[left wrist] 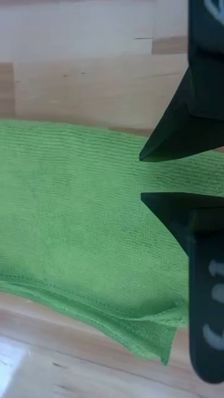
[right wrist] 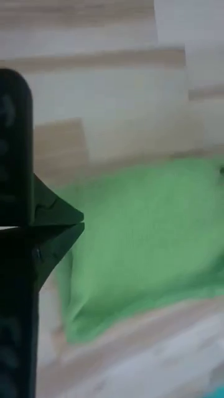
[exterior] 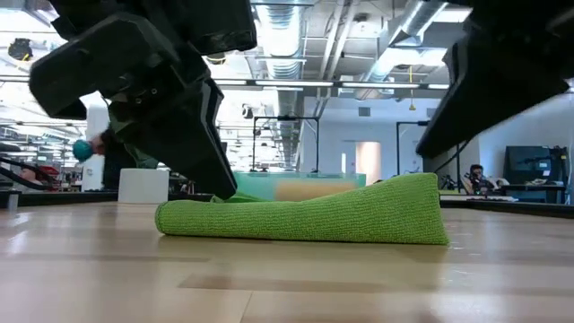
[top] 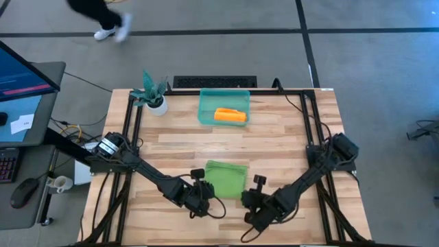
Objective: Roll microfiber towels into tight, uniform cylinder then place into a basket
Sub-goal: Roll the green microfiber cloth
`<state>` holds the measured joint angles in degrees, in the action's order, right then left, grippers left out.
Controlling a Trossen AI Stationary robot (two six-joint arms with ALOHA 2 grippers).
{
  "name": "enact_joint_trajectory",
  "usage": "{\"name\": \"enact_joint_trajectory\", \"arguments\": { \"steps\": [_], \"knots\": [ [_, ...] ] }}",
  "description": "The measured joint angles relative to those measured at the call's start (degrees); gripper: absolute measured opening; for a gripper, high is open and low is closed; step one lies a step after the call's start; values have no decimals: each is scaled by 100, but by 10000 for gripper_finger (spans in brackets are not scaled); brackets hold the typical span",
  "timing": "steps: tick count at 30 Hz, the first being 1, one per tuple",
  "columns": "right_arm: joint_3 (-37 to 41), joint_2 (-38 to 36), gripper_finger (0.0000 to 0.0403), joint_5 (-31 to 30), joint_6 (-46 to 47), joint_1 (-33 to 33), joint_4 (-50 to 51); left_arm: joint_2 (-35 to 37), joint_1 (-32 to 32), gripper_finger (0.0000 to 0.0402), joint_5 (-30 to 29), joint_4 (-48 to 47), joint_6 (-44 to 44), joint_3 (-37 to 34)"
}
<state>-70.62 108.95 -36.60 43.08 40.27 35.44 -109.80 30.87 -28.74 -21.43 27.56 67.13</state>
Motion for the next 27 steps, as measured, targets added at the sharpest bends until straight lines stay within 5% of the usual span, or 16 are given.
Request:
{"name": "enact_joint_trajectory", "arguments": {
  "steps": [12, 27],
  "knots": [
    [447, 2, 5, 145, -786, -329, -1503, 0, -2, 81, -2, 17, 35, 1],
    [617, 215, 6, 1118, -603, -579, -1467, 0, -2, 81, 69, 11, 70, 4]
  ]
}}
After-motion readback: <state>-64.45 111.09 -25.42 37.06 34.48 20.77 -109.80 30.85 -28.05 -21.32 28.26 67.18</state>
